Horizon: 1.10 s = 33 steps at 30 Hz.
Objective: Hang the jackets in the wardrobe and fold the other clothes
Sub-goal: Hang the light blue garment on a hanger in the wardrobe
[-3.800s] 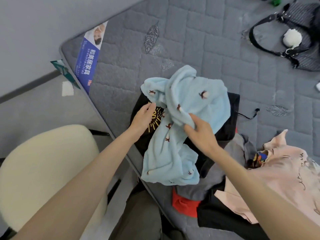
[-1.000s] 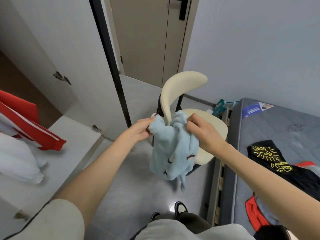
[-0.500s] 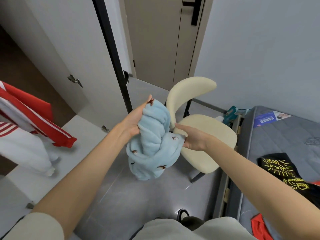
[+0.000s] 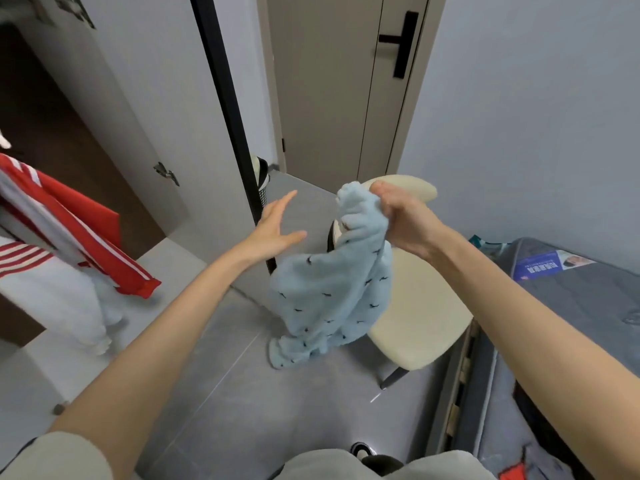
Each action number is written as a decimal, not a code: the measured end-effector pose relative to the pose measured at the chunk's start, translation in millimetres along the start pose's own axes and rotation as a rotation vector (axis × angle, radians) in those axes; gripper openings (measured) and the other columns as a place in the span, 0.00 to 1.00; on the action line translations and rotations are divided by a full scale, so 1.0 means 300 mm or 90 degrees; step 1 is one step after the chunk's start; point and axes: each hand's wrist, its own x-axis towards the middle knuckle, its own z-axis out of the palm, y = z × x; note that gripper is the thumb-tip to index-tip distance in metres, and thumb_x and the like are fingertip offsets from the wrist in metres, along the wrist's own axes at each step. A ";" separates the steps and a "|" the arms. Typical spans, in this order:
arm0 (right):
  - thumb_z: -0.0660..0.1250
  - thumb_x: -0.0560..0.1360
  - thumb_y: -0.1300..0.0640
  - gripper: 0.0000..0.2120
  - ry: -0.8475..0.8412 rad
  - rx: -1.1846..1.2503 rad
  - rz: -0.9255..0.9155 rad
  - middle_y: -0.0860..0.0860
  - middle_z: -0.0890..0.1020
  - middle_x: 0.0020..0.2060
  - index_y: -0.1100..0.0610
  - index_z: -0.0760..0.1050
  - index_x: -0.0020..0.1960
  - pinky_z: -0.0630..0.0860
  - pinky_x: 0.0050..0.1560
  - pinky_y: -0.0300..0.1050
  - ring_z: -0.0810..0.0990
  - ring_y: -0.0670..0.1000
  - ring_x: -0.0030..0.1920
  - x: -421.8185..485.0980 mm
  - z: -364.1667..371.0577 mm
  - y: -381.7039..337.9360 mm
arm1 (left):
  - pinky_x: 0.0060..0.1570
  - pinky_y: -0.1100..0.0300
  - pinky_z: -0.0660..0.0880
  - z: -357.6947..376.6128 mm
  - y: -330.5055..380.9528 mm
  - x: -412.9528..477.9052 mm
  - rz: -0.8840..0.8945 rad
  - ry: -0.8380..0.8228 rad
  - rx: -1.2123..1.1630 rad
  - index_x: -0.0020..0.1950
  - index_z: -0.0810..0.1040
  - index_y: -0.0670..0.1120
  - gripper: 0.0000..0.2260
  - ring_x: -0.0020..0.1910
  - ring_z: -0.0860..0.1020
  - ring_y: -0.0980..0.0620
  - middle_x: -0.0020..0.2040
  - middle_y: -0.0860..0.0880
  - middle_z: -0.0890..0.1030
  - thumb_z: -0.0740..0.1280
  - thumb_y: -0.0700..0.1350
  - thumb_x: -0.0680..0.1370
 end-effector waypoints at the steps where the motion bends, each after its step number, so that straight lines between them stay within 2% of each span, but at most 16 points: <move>1: 0.50 0.67 0.69 0.12 0.007 0.003 0.003 0.49 0.58 0.31 0.54 0.53 0.33 0.58 0.32 0.41 0.57 0.47 0.32 -0.008 -0.004 0.007 | 0.73 0.55 0.53 0.015 0.016 0.004 0.046 -0.050 0.041 0.78 0.49 0.54 0.39 0.75 0.54 0.49 0.76 0.46 0.53 0.70 0.42 0.76; 3: 0.46 0.68 0.71 0.14 0.014 0.082 0.002 0.50 0.57 0.31 0.53 0.47 0.37 0.60 0.32 0.40 0.57 0.48 0.33 -0.021 -0.030 0.009 | 0.73 0.53 0.47 0.054 0.040 0.019 0.099 -0.121 0.139 0.77 0.44 0.57 0.48 0.77 0.46 0.49 0.78 0.49 0.48 0.76 0.43 0.70; 6: 0.53 0.66 0.68 0.12 -0.016 0.155 -0.014 0.52 0.63 0.34 0.56 0.51 0.36 0.66 0.37 0.43 0.64 0.50 0.35 -0.051 -0.074 -0.034 | 0.73 0.51 0.45 0.142 0.053 0.050 0.098 -0.176 0.187 0.77 0.43 0.58 0.52 0.77 0.41 0.51 0.78 0.54 0.46 0.79 0.51 0.66; 8: 0.60 0.69 0.66 0.17 -0.030 0.127 -0.025 0.51 0.65 0.32 0.54 0.54 0.33 0.69 0.35 0.42 0.69 0.49 0.33 -0.066 -0.100 -0.060 | 0.72 0.62 0.58 0.214 0.073 0.059 0.124 -0.193 0.046 0.73 0.56 0.59 0.44 0.75 0.54 0.60 0.75 0.54 0.59 0.79 0.52 0.65; 10: 0.64 0.72 0.65 0.21 -0.020 0.084 -0.040 0.49 0.66 0.29 0.53 0.52 0.34 0.70 0.30 0.39 0.70 0.47 0.30 -0.075 -0.126 -0.075 | 0.53 0.78 0.68 0.280 0.087 0.068 0.127 -0.168 -0.084 0.64 0.66 0.59 0.32 0.61 0.69 0.69 0.63 0.57 0.72 0.78 0.47 0.66; 11: 0.65 0.73 0.66 0.22 -0.005 0.059 -0.046 0.48 0.67 0.29 0.52 0.54 0.34 0.71 0.29 0.38 0.71 0.46 0.29 -0.079 -0.139 -0.078 | 0.47 0.79 0.69 0.301 0.091 0.072 0.121 -0.145 -0.103 0.61 0.70 0.57 0.25 0.57 0.74 0.66 0.58 0.58 0.75 0.77 0.45 0.69; 13: 0.68 0.72 0.68 0.18 0.050 -0.001 -0.040 0.50 0.75 0.32 0.53 0.62 0.35 0.75 0.31 0.40 0.77 0.48 0.32 -0.089 -0.164 -0.080 | 0.45 0.78 0.70 0.306 0.086 0.079 0.112 -0.074 -0.079 0.57 0.75 0.52 0.15 0.55 0.77 0.55 0.53 0.55 0.78 0.72 0.40 0.73; 15: 0.74 0.68 0.67 0.14 0.132 -0.118 -0.007 0.53 0.80 0.46 0.54 0.73 0.45 0.80 0.38 0.44 0.83 0.51 0.42 -0.100 -0.194 -0.077 | 0.57 0.69 0.70 0.272 0.073 0.073 0.147 -0.047 -0.058 0.60 0.75 0.47 0.15 0.60 0.75 0.53 0.59 0.52 0.78 0.67 0.35 0.75; 17: 0.78 0.65 0.65 0.28 0.188 -0.268 0.066 0.55 0.77 0.58 0.54 0.73 0.63 0.81 0.51 0.49 0.81 0.53 0.54 -0.104 -0.230 -0.072 | 0.63 0.58 0.70 0.231 0.067 0.062 0.156 -0.064 0.006 0.62 0.76 0.44 0.15 0.62 0.75 0.51 0.62 0.49 0.78 0.64 0.36 0.76; 19: 0.79 0.65 0.62 0.37 0.172 -0.376 0.135 0.55 0.76 0.61 0.56 0.67 0.70 0.77 0.59 0.52 0.79 0.53 0.59 -0.109 -0.248 -0.067 | 0.59 0.54 0.72 0.208 0.076 0.058 0.121 -0.039 0.087 0.60 0.77 0.42 0.13 0.59 0.76 0.49 0.58 0.47 0.79 0.66 0.41 0.76; 22: 0.78 0.66 0.60 0.25 0.016 -0.562 0.191 0.53 0.82 0.55 0.58 0.76 0.61 0.78 0.59 0.53 0.81 0.52 0.55 -0.113 -0.216 -0.056 | 0.47 0.58 0.72 0.194 0.124 0.064 0.107 0.008 0.158 0.52 0.77 0.42 0.07 0.52 0.77 0.48 0.50 0.48 0.80 0.66 0.41 0.75; 24: 0.76 0.69 0.61 0.11 -0.046 -0.678 0.139 0.53 0.83 0.50 0.57 0.79 0.50 0.78 0.57 0.50 0.81 0.50 0.52 -0.105 -0.174 -0.032 | 0.38 0.65 0.66 0.180 0.157 0.065 0.131 0.004 0.196 0.46 0.75 0.45 0.02 0.48 0.77 0.49 0.45 0.51 0.77 0.65 0.40 0.74; 25: 0.73 0.70 0.63 0.07 -0.044 -0.682 0.085 0.51 0.82 0.46 0.56 0.78 0.46 0.77 0.54 0.47 0.80 0.48 0.49 -0.103 -0.153 -0.021 | 0.36 0.65 0.64 0.166 0.163 0.059 0.133 0.012 0.199 0.45 0.74 0.47 0.02 0.47 0.76 0.50 0.43 0.52 0.76 0.65 0.41 0.74; 28: 0.66 0.73 0.69 0.13 0.061 -0.539 -0.080 0.39 0.84 0.42 0.51 0.79 0.46 0.76 0.47 0.33 0.81 0.36 0.45 -0.100 -0.108 -0.041 | 0.34 0.60 0.64 0.091 0.133 0.025 0.083 0.074 0.145 0.44 0.73 0.47 0.08 0.39 0.73 0.55 0.38 0.56 0.74 0.71 0.46 0.73; 31: 0.61 0.72 0.70 0.16 0.076 -0.492 -0.129 0.51 0.84 0.52 0.59 0.80 0.55 0.78 0.58 0.46 0.81 0.48 0.55 -0.053 -0.064 -0.080 | 0.37 0.59 0.68 0.025 0.057 -0.037 0.040 0.052 0.147 0.45 0.74 0.46 0.11 0.38 0.74 0.55 0.39 0.54 0.77 0.74 0.47 0.71; 33: 0.60 0.72 0.68 0.15 0.088 -0.402 -0.125 0.55 0.84 0.51 0.61 0.79 0.55 0.78 0.58 0.51 0.82 0.52 0.54 -0.010 -0.011 -0.089 | 0.44 0.58 0.71 0.005 -0.012 -0.085 0.006 0.014 0.177 0.50 0.77 0.43 0.09 0.46 0.77 0.50 0.46 0.48 0.81 0.71 0.45 0.74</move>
